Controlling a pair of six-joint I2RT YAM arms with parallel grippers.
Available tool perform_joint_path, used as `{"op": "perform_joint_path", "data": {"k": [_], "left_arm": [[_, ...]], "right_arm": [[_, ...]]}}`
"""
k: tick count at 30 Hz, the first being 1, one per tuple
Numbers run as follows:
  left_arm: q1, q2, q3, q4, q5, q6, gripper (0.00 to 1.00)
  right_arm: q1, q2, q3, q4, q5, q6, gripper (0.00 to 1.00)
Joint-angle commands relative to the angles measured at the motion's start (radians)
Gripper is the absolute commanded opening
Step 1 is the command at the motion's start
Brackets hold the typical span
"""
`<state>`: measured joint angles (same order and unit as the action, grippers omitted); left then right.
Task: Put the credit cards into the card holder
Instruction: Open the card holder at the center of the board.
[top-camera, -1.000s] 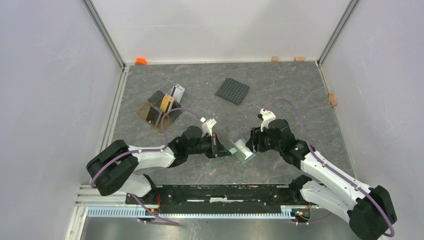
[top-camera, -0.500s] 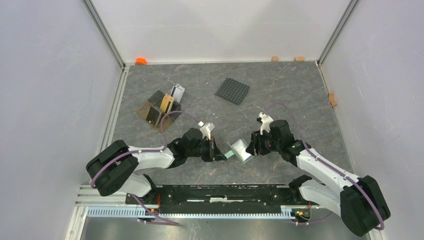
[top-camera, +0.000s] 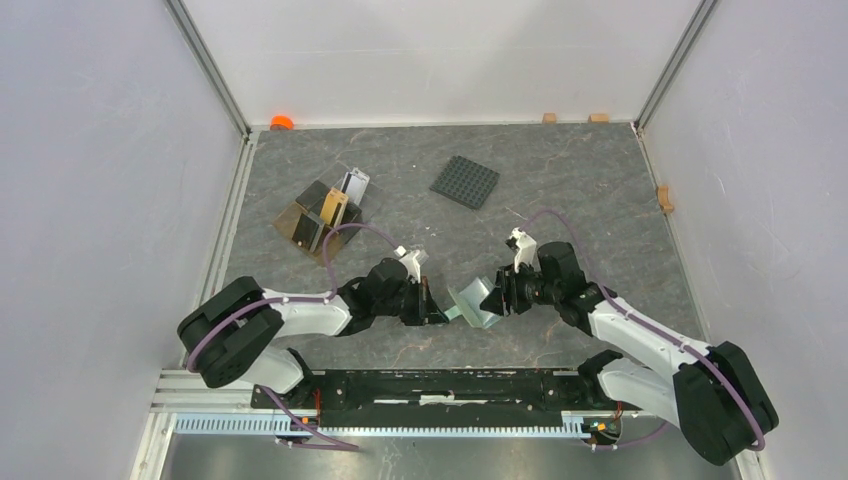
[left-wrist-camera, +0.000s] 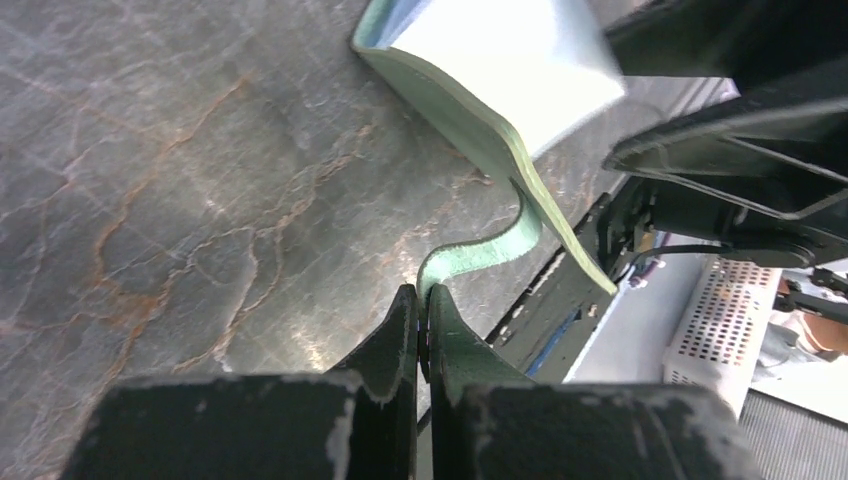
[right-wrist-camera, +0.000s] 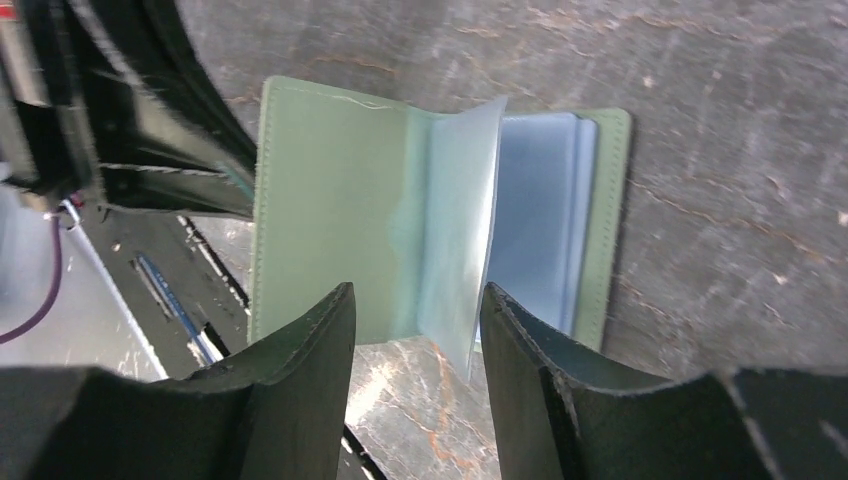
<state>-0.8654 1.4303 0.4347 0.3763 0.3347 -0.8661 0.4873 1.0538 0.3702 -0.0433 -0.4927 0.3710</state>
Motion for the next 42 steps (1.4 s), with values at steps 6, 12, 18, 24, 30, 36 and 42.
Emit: {"op": "perform_joint_path", "data": {"k": [6, 12, 18, 24, 30, 36, 42], "left_arm": [[0.01, 0.036, 0.026, -0.051, -0.085, 0.053, 0.02], [0.023, 0.041, 0.015, -0.045, -0.115, 0.052, 0.02], [0.042, 0.041, 0.001, -0.022, -0.117, 0.049, 0.09], [0.046, -0.03, -0.047, 0.064, -0.106, 0.043, 0.39], [0.047, -0.149, -0.105, 0.152, -0.131, 0.038, 0.51], [0.047, -0.162, -0.089, 0.167, -0.142, 0.062, 0.72], [0.046, -0.064, -0.023, 0.111, -0.174, 0.113, 0.81]], "right_arm": [[0.114, 0.055, 0.008, 0.175, -0.075, 0.039, 0.53], [0.171, 0.121, -0.005, 0.256, -0.074, 0.075, 0.59], [0.172, 0.205, -0.048, 0.333, -0.089, 0.091, 0.72], [0.174, 0.262, -0.079, 0.405, -0.105, 0.103, 0.72], [0.174, 0.281, -0.085, 0.411, -0.099, 0.095, 0.72], [0.174, 0.292, -0.089, 0.417, -0.099, 0.094, 0.72], [0.174, 0.286, -0.094, 0.419, -0.099, 0.093, 0.72]]}}
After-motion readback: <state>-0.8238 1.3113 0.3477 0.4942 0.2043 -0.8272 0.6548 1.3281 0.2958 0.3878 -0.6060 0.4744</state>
